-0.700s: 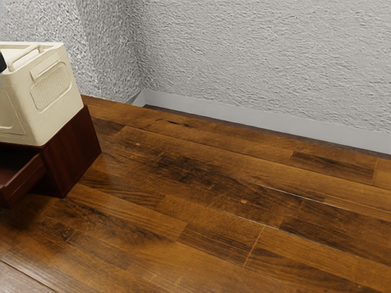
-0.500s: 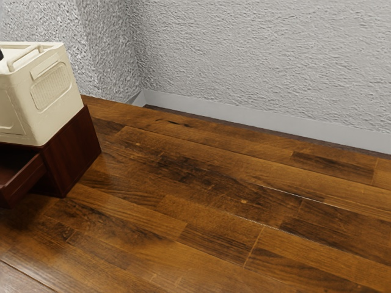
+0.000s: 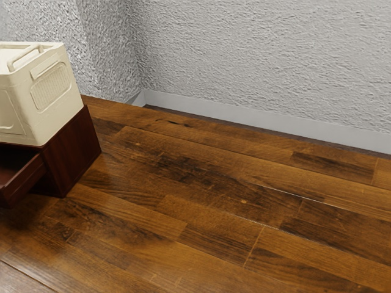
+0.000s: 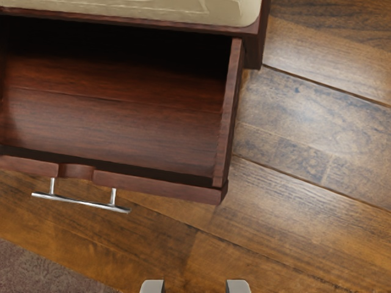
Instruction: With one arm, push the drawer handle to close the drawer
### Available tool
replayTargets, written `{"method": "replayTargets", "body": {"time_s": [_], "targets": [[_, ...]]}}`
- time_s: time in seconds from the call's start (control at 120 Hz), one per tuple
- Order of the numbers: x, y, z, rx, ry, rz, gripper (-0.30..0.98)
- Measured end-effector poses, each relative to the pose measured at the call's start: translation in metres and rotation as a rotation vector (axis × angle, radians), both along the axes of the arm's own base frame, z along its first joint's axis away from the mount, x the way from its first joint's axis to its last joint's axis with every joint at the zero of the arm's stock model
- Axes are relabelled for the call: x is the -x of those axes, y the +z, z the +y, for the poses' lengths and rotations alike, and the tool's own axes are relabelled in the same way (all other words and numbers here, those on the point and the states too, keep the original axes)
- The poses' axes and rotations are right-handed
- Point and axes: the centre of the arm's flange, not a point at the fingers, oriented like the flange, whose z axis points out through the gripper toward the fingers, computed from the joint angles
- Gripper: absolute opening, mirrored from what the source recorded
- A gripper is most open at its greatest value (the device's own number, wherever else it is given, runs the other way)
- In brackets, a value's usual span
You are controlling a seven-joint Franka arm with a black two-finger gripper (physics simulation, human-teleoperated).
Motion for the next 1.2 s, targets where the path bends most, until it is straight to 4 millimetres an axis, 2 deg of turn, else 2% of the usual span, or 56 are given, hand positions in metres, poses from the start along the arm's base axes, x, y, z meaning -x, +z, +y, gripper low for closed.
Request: {"method": "replayTargets", "body": {"time_s": [0.092, 0.275, 0.433, 0.533, 0.733, 0.842, 1.075, 1.15, 1.2], "targets": [[0.024, -0.024, 0.015, -0.025, 0.029, 0.028, -0.01], [0.076, -0.092, 0.098, -0.021, 0.164, 0.059, -0.07], [0.116, -0.134, 0.151, -0.035, 0.229, 0.045, -0.09], [0.136, -0.158, 0.175, -0.044, 0.25, 0.02, -0.09], [0.156, -0.181, 0.202, -0.078, 0.259, -0.041, -0.1], [0.168, -0.186, 0.213, -0.09, 0.271, -0.066, -0.1], [0.221, -0.203, 0.239, -0.087, 0.347, -0.065, -0.1], [0.231, -0.211, 0.245, -0.083, 0.363, -0.051, -0.1], [0.23, -0.218, 0.247, -0.08, 0.362, -0.034, -0.1]]}}
